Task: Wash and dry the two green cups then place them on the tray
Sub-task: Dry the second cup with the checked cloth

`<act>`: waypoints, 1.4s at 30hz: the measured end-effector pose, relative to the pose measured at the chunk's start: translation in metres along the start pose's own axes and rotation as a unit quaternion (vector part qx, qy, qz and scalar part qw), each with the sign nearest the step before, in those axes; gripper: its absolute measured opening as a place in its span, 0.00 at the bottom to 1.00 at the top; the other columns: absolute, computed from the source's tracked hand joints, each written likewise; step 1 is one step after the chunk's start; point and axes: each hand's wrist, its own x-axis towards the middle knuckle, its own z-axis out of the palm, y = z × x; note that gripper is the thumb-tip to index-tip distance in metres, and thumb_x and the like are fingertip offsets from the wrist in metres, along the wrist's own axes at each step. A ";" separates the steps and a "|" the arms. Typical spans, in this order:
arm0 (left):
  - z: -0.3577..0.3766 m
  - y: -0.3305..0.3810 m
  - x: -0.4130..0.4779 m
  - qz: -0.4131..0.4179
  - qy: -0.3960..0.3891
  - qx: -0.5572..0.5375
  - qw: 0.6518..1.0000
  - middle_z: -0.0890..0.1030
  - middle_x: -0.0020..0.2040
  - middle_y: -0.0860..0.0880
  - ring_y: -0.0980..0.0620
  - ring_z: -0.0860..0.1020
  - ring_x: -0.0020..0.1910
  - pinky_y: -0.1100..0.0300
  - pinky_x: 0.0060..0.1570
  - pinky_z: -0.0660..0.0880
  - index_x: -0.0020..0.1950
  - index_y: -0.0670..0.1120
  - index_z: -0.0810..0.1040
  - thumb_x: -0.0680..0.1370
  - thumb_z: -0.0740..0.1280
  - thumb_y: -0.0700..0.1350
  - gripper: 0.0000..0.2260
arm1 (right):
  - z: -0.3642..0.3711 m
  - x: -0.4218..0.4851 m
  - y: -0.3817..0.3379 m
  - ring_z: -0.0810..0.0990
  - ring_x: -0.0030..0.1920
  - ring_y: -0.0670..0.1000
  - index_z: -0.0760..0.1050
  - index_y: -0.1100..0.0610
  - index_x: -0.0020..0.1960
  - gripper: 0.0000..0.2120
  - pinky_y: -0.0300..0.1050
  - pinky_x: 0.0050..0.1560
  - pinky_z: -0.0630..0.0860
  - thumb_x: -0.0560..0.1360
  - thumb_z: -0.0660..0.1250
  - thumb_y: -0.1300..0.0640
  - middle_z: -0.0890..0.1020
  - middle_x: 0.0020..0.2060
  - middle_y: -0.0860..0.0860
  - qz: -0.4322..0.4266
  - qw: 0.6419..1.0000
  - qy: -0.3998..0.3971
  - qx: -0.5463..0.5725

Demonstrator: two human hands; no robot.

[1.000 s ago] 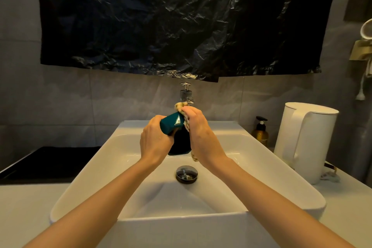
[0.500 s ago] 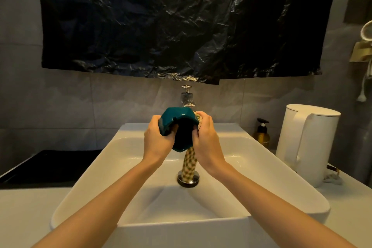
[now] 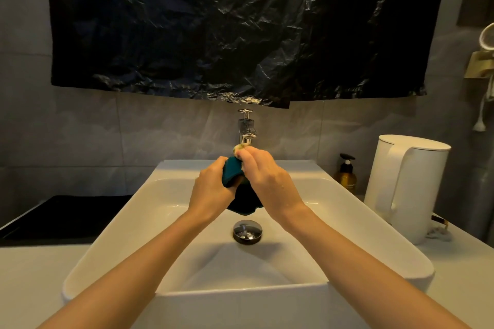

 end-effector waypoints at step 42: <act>-0.004 -0.002 0.005 -0.133 0.000 -0.107 0.985 0.77 0.52 0.46 0.48 0.75 0.52 0.58 0.49 0.73 0.59 0.44 0.72 0.75 0.68 0.37 0.14 | -0.002 -0.003 -0.001 0.74 0.59 0.50 0.66 0.55 0.69 0.19 0.44 0.56 0.76 0.79 0.60 0.63 0.72 0.64 0.51 0.155 0.955 -0.071 0.241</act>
